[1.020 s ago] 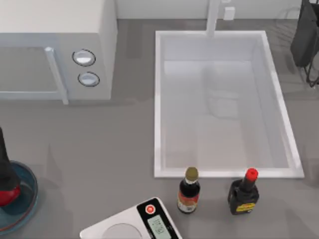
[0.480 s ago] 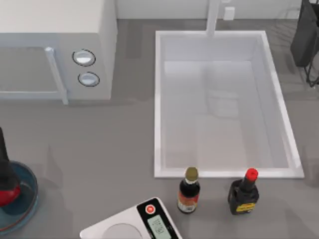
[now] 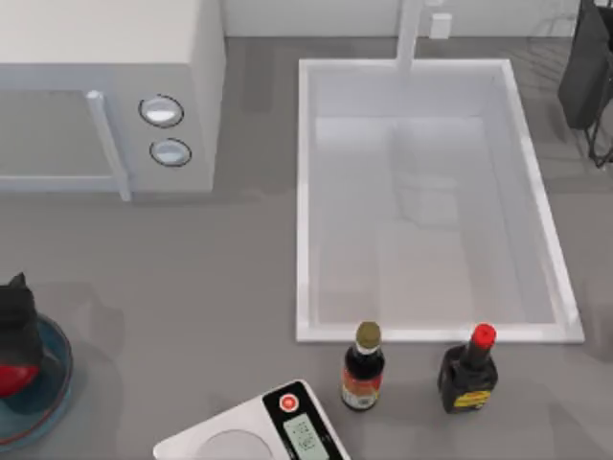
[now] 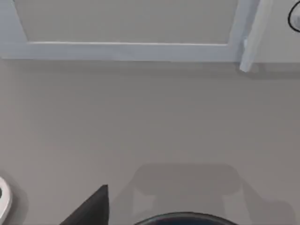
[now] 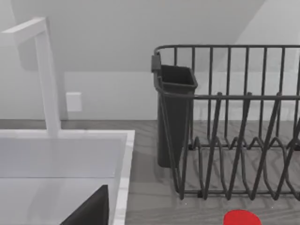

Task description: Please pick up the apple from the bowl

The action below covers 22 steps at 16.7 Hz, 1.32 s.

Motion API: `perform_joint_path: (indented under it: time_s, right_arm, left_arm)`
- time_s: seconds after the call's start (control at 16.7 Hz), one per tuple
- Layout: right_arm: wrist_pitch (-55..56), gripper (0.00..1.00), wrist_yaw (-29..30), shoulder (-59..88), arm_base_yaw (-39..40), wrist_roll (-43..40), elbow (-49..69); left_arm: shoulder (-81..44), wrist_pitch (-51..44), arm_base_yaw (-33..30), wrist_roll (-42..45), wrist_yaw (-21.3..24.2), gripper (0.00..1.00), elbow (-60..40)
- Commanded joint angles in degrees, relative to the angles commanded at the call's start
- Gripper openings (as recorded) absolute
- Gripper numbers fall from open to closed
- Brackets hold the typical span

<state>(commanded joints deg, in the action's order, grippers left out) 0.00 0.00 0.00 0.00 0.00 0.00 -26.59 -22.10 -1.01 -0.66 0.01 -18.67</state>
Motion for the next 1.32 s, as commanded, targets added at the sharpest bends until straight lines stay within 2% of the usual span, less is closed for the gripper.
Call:
perform_joint_path:
  time_s: [0.42,0.66,0.9,1.32]
  right_arm:
    - [0.0,1.0,0.0,0.0,0.0,0.0,0.0]
    - [0.0,1.0,0.0,0.0,0.0,0.0,0.0]
    - [0.0,1.0,0.0,0.0,0.0,0.0,0.0]
    - [0.0,1.0,0.0,0.0,0.0,0.0,0.0]
  left_arm:
    - [-35.11,-26.12,-1.18,-0.77,0.01,1.0,-21.77]
    - [-48.95,-36.54,-1.65,-1.07,0.01,1.0,-30.36]
    - [-53.37,-39.96,-1.81,-1.18,0.01,1.0,-33.35]
    - [-54.3,-37.57,-1.56,-1.12,0.0,1.0,-31.48]
